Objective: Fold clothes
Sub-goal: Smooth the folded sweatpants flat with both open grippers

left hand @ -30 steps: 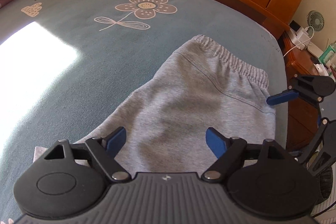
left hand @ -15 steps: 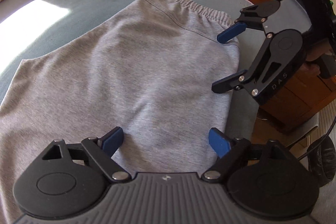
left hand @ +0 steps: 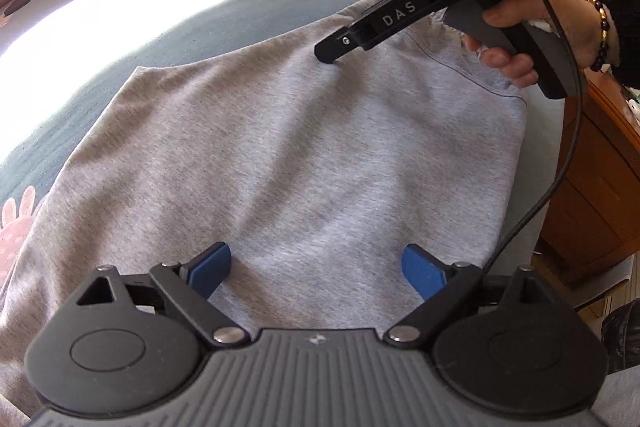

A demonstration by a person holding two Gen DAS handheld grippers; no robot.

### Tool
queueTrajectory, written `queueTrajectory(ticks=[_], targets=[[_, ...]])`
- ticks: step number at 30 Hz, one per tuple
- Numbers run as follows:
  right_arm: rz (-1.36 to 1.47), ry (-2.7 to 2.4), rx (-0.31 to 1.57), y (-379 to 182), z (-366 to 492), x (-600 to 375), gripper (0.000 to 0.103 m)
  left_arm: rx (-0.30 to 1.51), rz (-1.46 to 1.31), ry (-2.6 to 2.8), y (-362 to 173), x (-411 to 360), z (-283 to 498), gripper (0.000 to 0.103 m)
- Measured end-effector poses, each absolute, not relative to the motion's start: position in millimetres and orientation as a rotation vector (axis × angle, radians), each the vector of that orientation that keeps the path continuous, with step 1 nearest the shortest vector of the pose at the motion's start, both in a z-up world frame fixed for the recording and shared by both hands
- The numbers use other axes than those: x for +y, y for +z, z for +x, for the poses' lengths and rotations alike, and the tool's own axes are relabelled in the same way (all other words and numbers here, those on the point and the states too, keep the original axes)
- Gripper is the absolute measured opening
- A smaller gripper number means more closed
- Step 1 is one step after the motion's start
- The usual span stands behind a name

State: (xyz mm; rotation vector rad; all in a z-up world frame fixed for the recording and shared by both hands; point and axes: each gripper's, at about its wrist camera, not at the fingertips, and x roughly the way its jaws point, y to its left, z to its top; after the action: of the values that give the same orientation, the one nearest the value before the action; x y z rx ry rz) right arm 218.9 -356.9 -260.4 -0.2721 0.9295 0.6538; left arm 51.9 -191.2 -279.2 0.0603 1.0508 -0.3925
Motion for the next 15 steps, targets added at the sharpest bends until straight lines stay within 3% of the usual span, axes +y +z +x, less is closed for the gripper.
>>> queueTrajectory(ticks=[1, 2, 9, 15], targets=[[-0.238, 0.617, 0.941, -260, 226, -365, 0.087, 1.056, 0.059, -0.387, -278, -190, 52, 0.093], [-0.166, 0.610, 0.953, -257, 232, -375, 0.085, 1.060, 0.057, -0.382, -277, -190, 52, 0.093], [-0.017, 0.545, 0.984, -217, 203, -419, 0.086, 1.056, 0.060, -0.367, -267, -184, 61, 0.093], [0.355, 0.312, 1.041, -224, 148, -507, 0.090, 1.006, 0.163, -0.411, -252, -196, 70, 0.093]])
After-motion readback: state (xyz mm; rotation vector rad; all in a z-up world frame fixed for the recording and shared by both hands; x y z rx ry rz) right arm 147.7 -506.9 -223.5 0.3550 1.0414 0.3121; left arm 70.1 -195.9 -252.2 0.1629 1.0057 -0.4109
